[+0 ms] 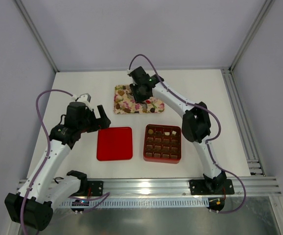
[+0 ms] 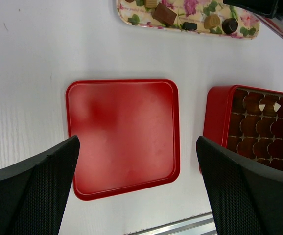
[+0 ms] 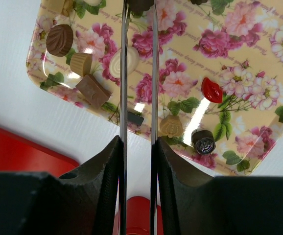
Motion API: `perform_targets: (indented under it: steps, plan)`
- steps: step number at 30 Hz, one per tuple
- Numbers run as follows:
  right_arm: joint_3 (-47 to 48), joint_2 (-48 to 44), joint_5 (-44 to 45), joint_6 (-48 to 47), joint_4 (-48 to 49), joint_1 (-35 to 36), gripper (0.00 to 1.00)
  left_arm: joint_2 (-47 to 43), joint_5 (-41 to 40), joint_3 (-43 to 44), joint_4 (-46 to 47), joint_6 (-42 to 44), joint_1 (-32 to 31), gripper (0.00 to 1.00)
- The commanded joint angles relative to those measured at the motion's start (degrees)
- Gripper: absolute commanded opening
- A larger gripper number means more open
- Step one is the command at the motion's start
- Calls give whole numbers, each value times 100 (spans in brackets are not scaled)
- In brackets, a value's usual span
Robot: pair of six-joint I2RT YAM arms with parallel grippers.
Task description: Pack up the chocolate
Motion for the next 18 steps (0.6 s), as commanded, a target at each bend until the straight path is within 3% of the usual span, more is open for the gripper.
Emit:
perform_targets:
  steps: [1,11,18]
  plan:
    - [238,-724,41,57,0,-14,32,-105,-85,122,54,35,24,100]
    - [-43,-1392,-3,198,-334,-66,32,-122,-103,122,54,26,24,100]
    - [-1367,-2524,-249,364,-194,-75,31,-131,-111,140,45,26,24,100]
